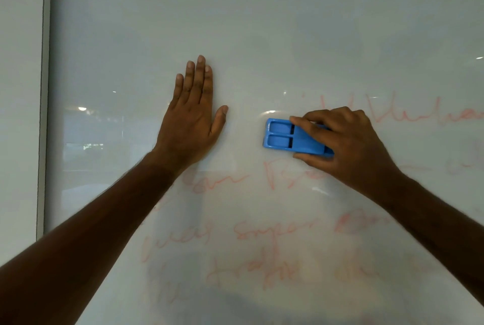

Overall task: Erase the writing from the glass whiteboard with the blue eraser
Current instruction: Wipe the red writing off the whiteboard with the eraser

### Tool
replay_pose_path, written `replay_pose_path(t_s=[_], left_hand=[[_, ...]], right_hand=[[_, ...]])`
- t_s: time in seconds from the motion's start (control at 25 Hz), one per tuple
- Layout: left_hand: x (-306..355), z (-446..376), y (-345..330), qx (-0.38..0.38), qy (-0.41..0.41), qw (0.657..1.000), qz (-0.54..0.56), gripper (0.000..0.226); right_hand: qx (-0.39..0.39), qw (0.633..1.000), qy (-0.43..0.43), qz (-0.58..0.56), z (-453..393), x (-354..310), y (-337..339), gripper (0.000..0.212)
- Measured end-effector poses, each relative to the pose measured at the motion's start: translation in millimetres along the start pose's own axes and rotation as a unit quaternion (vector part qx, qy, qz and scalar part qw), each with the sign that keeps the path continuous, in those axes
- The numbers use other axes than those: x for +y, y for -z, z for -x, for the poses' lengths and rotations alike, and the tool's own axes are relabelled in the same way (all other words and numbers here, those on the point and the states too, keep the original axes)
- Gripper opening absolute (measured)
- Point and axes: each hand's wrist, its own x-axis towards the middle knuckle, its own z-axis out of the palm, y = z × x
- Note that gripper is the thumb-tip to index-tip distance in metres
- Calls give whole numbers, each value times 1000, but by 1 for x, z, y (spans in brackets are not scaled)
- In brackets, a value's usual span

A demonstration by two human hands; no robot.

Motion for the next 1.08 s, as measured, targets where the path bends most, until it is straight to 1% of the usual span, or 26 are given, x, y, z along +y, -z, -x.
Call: replay_pose_path(t_s=[0.12,0.24,0.48,0.56,0.64,0.76,0.88,1.0,1.08], left_hand=[[3,1,1,-7,5,1000,0,80],[5,1,3,-13,10,1000,-2,82],[31,-19,-5,-12,32,999,8,85],[36,-23,-10,-9,29,1000,5,85],[34,-22,-11,0,22,1000,-3,84],[31,-20,-12,16,10,1000,-14,84],[30,-19,-13,25,4,999,-21,83],[30,-18,-15,28,6,999,-26,83],[32,-17,-16,29,10,999,-24,82]], right_hand=[[-5,1000,-18,8,7,18,7,66],[6,999,-45,-2,1,31,11,69],[40,992,-119,-18,-57,28,6,70],[46,992,-115,-16,-64,21,2,69],[50,994,-93,-8,-54,12,-1,68],[44,998,-47,8,-20,2,-5,66],[34,999,-16,37,11,9,1,65],[22,998,-17,61,23,29,10,66],[17,996,-37,74,19,47,15,70]])
